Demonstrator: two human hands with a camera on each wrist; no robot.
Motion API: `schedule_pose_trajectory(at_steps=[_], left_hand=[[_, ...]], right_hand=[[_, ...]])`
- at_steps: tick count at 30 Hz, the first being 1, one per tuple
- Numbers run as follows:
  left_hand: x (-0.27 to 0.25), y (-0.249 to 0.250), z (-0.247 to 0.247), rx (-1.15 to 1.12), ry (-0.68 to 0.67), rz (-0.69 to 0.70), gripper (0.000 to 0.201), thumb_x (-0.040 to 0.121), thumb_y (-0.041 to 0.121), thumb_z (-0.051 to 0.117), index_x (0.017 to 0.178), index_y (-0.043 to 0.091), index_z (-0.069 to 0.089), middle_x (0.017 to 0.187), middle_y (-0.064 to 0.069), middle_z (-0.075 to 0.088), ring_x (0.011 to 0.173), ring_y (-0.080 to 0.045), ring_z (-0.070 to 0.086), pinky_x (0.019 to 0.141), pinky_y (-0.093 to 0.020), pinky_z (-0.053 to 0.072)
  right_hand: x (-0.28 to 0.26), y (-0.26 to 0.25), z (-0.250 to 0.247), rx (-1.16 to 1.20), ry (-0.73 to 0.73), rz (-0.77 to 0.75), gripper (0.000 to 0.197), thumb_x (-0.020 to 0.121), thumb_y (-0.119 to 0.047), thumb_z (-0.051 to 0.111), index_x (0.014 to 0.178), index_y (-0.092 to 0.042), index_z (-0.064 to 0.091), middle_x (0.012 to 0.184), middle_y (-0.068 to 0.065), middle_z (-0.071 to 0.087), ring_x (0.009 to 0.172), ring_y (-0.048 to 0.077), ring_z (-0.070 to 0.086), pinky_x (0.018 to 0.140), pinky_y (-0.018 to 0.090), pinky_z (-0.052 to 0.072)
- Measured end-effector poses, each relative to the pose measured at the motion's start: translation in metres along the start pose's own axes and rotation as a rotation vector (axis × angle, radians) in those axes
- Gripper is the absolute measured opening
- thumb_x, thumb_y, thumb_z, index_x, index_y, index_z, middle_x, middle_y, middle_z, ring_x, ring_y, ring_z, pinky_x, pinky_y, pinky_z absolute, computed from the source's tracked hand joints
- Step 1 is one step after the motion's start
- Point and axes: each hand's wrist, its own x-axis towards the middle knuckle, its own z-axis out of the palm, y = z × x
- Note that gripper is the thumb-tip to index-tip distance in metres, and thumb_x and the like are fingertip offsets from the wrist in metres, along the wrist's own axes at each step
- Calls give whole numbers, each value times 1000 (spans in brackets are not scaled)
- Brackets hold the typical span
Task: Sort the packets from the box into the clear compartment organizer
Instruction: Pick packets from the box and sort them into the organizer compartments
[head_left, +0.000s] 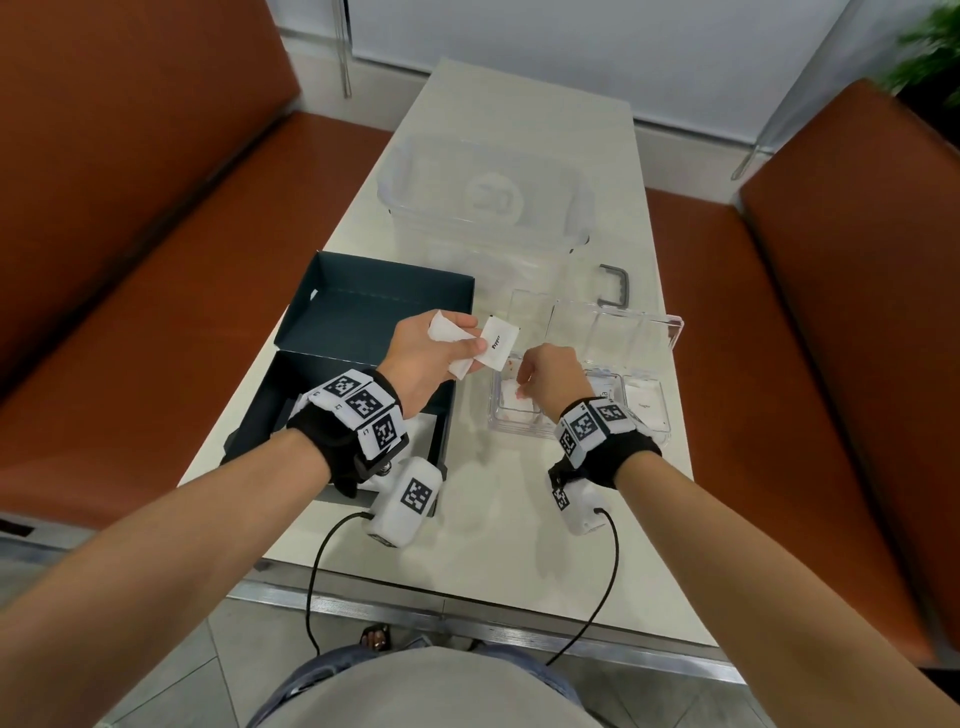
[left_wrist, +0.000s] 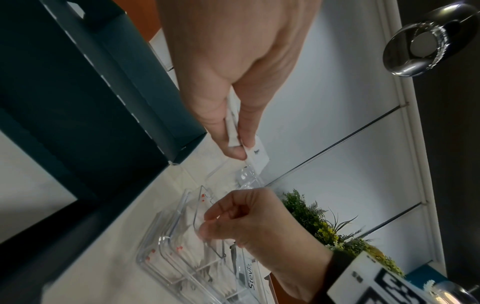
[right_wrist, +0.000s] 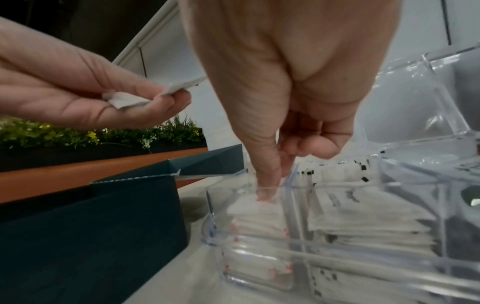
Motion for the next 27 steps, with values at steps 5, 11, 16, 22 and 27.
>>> schedule_pose_trajectory(at_steps=[5,11,16,22,27], left_hand=[[-1,0,-1,-11,1,0,35,82,-11,68,114,-2,61,110,-17,65,96,-25,65,60,-22,56],[-2,0,3,-19,-19,-11,36,81,-12,68,115,-3,60,105,-13,66,92,-20,66,59,-23,58],[1,-1,9,10,-17,-14,35,80,-11,70,113,-2,61,102,-11,67,94,-21,67,69,-31,61],[1,-4,32,48,-53,10,30,79,-8,73,104,4,63,92,-8,69,83,-18,69,74,-34,61],[0,-4,45,36,-73,-27,13,87,0,69,98,4,63,90,-11,67,77,-21,71,75,-35,60]], right_hand=[[-4,-2,4,-145,0,-31,19,87,1,55,98,-2,70,106,17,64,93,35,64,84,41,54],[-4,0,-6,-60,-7,-16,18,89,-5,57,100,-1,70,105,17,66,91,30,64,84,35,53],[-19,2,-49,423,274,-18,21,92,-23,59,94,-9,74,82,5,71,70,13,60,70,20,46],[-36,8,-72,673,142,-79,8,86,-16,68,93,-15,72,76,0,70,58,2,62,55,11,47],[-29,42,-75,728,238,37,14,88,-6,62,88,-17,71,76,2,68,63,9,60,60,22,49]])
